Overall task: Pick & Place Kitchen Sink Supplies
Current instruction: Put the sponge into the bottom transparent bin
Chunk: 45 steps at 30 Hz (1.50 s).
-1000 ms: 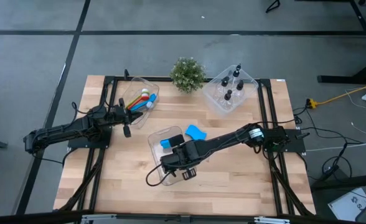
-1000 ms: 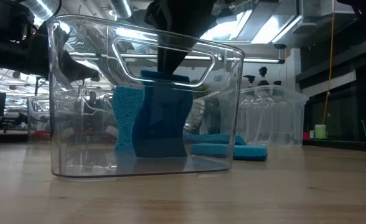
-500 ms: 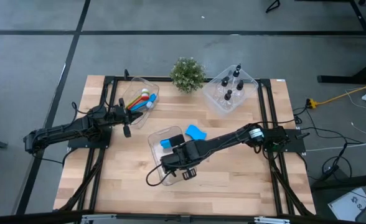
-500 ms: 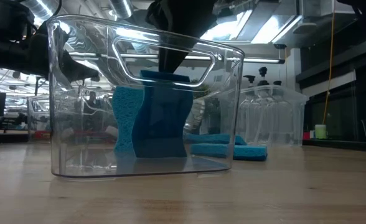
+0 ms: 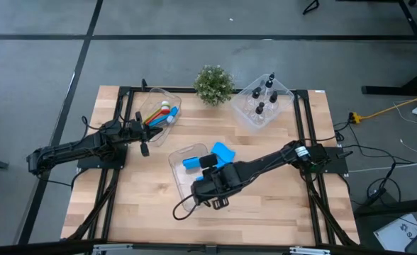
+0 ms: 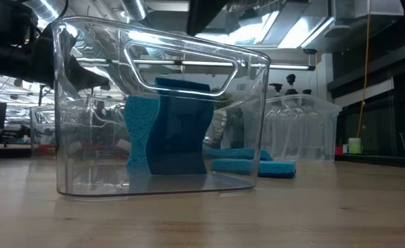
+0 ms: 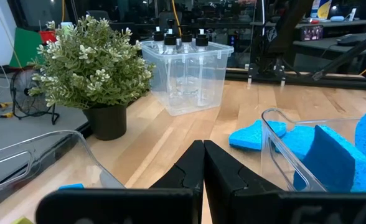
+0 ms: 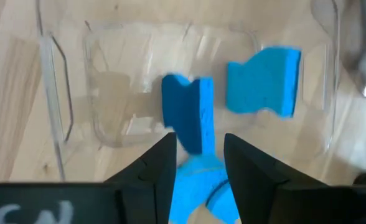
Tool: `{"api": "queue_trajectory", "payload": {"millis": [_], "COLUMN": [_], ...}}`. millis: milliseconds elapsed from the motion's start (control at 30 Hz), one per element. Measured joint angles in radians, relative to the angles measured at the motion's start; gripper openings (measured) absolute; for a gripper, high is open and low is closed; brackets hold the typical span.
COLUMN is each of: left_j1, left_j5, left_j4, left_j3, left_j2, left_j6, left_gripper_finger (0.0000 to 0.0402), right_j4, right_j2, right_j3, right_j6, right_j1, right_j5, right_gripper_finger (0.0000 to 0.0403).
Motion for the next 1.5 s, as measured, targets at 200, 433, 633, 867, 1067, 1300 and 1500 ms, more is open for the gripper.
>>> {"api": "queue_trajectory", "payload": {"millis": [200,433,633,867,1067,1300,1500], "left_j1": [0.000,0.000,0.000,0.000,0.000,0.000,0.000], "left_j5": [0.000,0.000,0.000,0.000,0.000,0.000,0.000], "left_j4": [0.000,0.000,0.000,0.000,-0.002,0.000,-0.001], "left_j3": [0.000,0.000,0.000,0.000,0.000,0.000,0.000], "left_j2": [0.000,0.000,0.000,0.000,0.000,0.000,0.000], "left_j6": [0.000,0.000,0.000,0.000,0.000,0.000,0.000], "left_gripper_finger": [0.0002,0.0002,0.0002,0.0002,0.0002,0.0002,0.0002], "right_j4": [-0.123,-0.213,-0.213,-0.167,-0.112,-0.211,-0.213], "right_j2": [-0.005,-0.005,-0.005,0.003,0.010,0.013,0.010], "right_j3": [0.000,-0.009,-0.010,-0.010,-0.096,-0.226,-0.318], "right_j6": [0.236,0.535,0.767,1.036,1.277,1.392,1.044], "right_j1": [0.025,0.063,0.151,0.266,0.313,0.310,0.312], "right_j5": [0.009,-0.011,0.027,0.106,0.105,-0.013,0.033], "right_gripper_finger": [0.0133,0.0133,0.0133,0.0133,0.0133,0.0133,0.0133]}}
